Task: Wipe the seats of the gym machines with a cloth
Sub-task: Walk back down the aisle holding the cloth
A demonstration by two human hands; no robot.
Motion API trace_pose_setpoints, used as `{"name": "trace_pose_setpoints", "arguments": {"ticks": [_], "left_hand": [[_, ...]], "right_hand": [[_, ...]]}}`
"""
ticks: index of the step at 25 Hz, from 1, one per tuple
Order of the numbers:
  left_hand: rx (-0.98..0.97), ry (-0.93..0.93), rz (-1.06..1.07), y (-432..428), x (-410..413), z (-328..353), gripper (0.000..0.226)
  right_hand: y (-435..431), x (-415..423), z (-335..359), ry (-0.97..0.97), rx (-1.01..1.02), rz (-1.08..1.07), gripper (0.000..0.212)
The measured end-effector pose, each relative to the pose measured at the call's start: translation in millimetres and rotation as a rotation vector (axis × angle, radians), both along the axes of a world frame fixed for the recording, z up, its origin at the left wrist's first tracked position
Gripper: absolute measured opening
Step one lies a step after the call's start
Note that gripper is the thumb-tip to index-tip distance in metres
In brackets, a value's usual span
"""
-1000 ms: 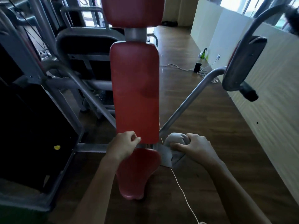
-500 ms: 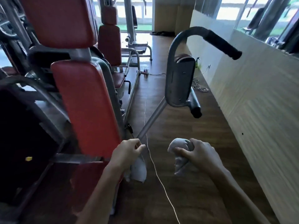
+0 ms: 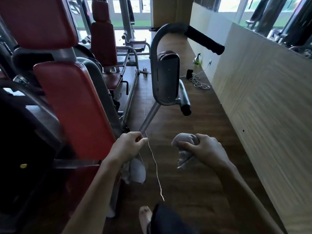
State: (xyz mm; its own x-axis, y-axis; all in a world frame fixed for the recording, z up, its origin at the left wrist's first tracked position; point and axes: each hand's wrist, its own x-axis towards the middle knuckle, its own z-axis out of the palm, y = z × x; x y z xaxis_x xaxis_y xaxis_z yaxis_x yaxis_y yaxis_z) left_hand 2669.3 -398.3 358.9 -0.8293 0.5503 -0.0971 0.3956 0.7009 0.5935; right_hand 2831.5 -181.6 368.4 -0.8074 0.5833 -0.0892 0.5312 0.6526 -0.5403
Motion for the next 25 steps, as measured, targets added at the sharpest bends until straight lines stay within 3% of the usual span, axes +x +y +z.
{"name": "trace_pose_setpoints", "arguments": {"ticks": [12, 15, 18, 25], "left_hand": [[-0.002, 0.128, -0.024, 58, -7, 18, 0.028], [-0.016, 0.116, -0.113, 111, 7, 16, 0.027], [-0.012, 0.115, -0.174, 167, 21, 11, 0.025], [-0.052, 0.108, -0.131, 349, 39, 4, 0.027]], "right_hand": [[63, 12, 16, 0.100, -0.041, -0.067, 0.055], [98, 30, 17, 0.057, -0.033, -0.111, 0.062], [145, 45, 14, 0.047, -0.031, -0.145, 0.054], [312, 53, -2, 0.017, -0.006, -0.128, 0.067]]}}
